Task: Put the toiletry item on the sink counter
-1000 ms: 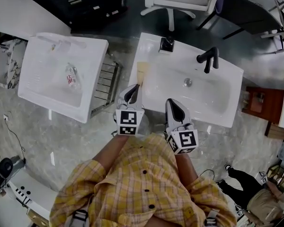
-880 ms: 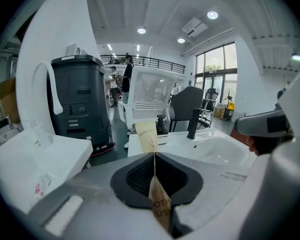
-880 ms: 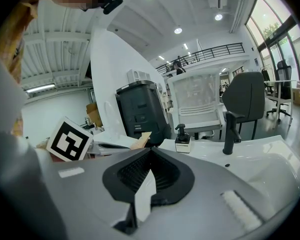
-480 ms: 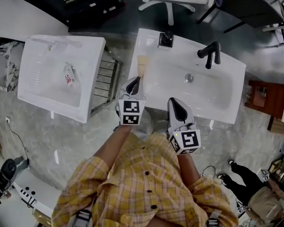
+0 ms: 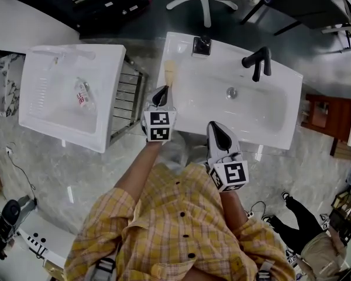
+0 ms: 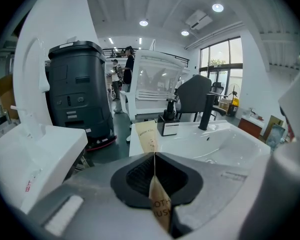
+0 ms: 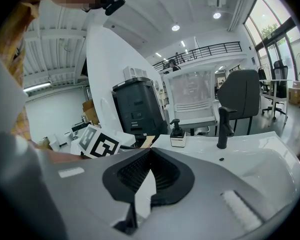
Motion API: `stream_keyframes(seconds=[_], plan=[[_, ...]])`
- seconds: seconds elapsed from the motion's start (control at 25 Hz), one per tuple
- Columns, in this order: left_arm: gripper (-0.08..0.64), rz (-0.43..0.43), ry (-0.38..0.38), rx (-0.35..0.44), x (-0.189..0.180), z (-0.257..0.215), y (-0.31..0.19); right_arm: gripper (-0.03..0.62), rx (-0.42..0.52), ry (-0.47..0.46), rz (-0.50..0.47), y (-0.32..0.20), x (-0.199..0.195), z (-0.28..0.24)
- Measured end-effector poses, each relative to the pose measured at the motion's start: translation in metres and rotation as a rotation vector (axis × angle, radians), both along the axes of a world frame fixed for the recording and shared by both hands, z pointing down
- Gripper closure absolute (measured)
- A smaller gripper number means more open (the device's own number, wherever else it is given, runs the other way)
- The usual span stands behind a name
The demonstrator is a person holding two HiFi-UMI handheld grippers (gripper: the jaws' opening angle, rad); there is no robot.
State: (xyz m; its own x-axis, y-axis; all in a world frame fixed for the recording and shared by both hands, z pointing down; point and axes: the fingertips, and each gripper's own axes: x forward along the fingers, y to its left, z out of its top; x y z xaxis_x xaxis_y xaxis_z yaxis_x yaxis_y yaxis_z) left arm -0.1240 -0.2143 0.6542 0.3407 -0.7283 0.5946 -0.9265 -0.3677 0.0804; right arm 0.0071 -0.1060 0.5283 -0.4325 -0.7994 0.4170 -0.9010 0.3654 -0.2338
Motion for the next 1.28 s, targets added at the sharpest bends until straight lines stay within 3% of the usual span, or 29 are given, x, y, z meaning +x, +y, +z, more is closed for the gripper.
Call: stream_keyframes(seconds=[0.68,1.28], plan=[[0.557,0.002,-0.049,-0.079,0.002,0.047,-0.023,0.594,-0.013,0.017,-0.007,-0.001,0.001,0.002],[0.531,0.006,-0.053,-0.120,0.008,0.060,-0.029,0.594,-0.019,0.020,-0.020,0.000,-0.003,0.001]])
